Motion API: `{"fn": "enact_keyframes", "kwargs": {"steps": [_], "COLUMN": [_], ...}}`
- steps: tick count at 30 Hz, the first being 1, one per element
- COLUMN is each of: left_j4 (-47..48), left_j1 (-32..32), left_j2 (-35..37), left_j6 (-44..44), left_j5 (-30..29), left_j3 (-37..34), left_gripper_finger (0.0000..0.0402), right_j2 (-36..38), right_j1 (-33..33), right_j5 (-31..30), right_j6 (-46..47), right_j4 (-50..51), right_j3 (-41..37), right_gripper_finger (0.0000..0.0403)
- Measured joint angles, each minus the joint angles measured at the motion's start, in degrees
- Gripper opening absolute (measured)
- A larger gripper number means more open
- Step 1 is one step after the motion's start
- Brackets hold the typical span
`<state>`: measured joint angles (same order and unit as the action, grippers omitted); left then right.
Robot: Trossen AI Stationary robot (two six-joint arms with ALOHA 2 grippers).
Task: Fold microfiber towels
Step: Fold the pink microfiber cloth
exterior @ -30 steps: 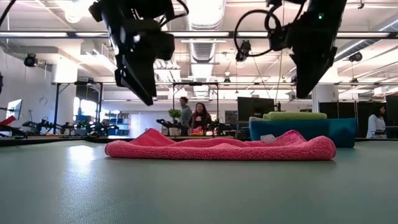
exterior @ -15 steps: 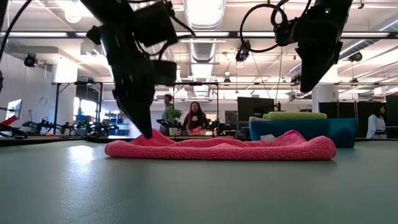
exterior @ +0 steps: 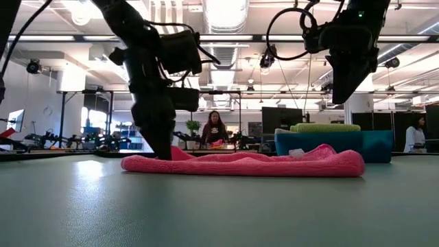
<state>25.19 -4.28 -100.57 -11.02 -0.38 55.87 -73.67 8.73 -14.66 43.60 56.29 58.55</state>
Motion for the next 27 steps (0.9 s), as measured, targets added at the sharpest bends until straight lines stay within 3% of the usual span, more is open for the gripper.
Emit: {"fn": "enact_keyframes", "kwargs": {"steps": [4,7,12,14,16,18,22,24,27], "left_j4": [0.04,1.16,0.92,2.46,4.25,5.25,3.88,1.25,-2.64], "left_j1": [-3.56,-6.85,-13.24,-15.01,-15.79,-15.60,-13.52,-11.77,-7.90], "left_j2": [0.24,0.49,0.79,1.19,2.26,3.78,6.98,8.03,8.79], "left_j6": [7.86,14.51,26.63,28.52,28.64,26.86,20.08,16.50,13.13], "left_j5": [-7.16,-16.86,-38.16,-40.88,-40.42,-36.26,-16.13,-9.16,-7.48], "left_j3": [0.03,0.15,2.27,3.89,5.72,7.47,9.08,9.12,9.10], "left_gripper_finger": [0.0000,0.0000,0.0000,0.0000,0.0000,0.0000,0.0000,0.0000,0.0000], "right_j2": [0.00,0.00,0.00,-0.02,-0.02,-0.02,-0.02,-0.02,-0.02], "right_j1": [0.00,0.00,0.00,0.01,0.02,0.02,0.02,0.02,0.02], "right_j5": [0.00,-0.04,-0.15,-0.14,-0.08,0.01,0.04,0.04,0.02], "right_j6": [1.23,2.50,3.13,3.61,4.07,4.32,3.88,3.54,2.93], "right_j4": [0.00,0.00,0.00,0.00,0.00,0.00,0.03,0.06,0.03], "right_j3": [-0.15,-0.27,-0.38,-0.38,-0.38,-0.40,-0.40,-0.42,-0.53], "right_gripper_finger": [0.0108,0.0107,0.0109,0.0109,0.0109,0.0109,0.0109,0.0109,0.0106]}}
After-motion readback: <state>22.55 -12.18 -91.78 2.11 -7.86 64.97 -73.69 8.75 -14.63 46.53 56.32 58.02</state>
